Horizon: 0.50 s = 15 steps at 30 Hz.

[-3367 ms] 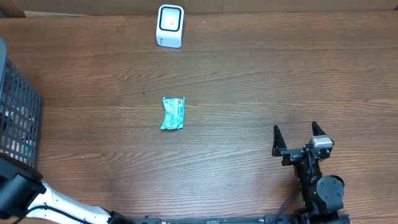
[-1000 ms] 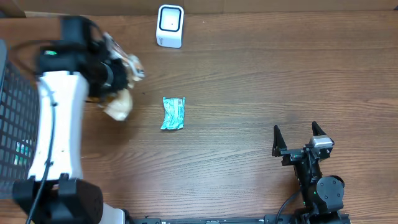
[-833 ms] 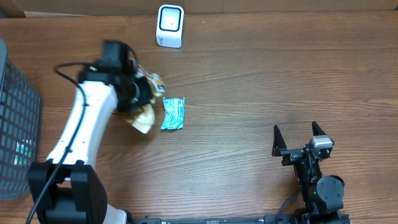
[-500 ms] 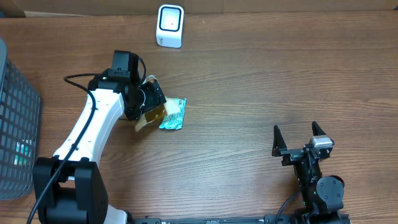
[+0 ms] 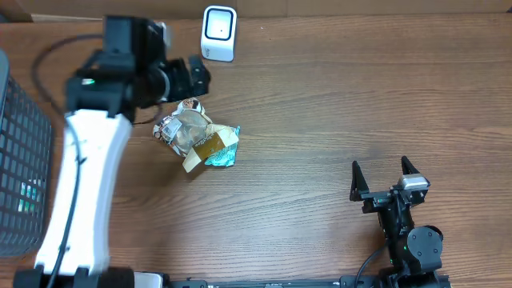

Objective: Scan the item barcode
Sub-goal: 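Place the clear mushroom bag beside the green packet, then grasp the small teal Kleenex tissue pack in the basket with the left gripper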

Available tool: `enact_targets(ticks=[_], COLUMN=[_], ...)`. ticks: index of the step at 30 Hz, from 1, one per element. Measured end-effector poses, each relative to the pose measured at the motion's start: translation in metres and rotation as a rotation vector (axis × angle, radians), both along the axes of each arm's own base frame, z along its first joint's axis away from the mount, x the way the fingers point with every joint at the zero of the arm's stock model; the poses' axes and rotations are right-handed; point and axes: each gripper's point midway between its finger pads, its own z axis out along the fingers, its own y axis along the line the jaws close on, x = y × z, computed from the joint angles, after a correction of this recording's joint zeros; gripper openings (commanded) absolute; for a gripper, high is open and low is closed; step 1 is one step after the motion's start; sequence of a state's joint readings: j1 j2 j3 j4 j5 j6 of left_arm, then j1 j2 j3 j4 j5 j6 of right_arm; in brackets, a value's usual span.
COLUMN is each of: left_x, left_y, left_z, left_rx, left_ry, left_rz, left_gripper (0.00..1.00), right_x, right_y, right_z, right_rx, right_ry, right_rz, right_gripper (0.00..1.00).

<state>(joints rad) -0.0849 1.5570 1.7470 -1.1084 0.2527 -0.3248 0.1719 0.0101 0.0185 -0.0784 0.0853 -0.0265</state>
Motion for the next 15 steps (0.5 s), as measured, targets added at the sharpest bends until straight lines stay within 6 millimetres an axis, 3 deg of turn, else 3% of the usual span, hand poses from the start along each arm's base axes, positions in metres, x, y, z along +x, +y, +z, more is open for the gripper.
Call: enact_targets(ticks=[3,5,7,10,12,15], left_x=[-0.013,-0.023,-0.036,-0.057,-0.083,-0.113], left_y=[0.035,0.072,0.122,0.184,0.241,0.285], left_z=[0.051,0.079,0.101,0.113,0.112,0.108], left_rx=[0.021,0.037,0.064,0.097,0.122,0.12], left_ry=[-0.093,-0.144,-0.182,-0.206,-0.188,-0.159], left_rz=[0.057,0.147,0.287,0.474,0.656,0.824], left_gripper=[1.0,1.0,1.0,1.0,1.0,1.0], right_x=[0.0,0.0,0.0,0.0,0.0,0.0], right_y=[0.0,0.0,0.0,0.0,0.0,0.0], right_z=[0.0,0.0,0.0,0.0,0.0,0.0], right_rx=[0.0,0.0,0.0,0.0,-0.001,0.0], right_ry=[0.001,0.001,0.001,0.001,0.001,0.001], right_rz=[0.0,0.0,0.0,0.0,0.0,0.0], right_gripper=[1.0,1.0,1.0,1.0,1.0,1.0])
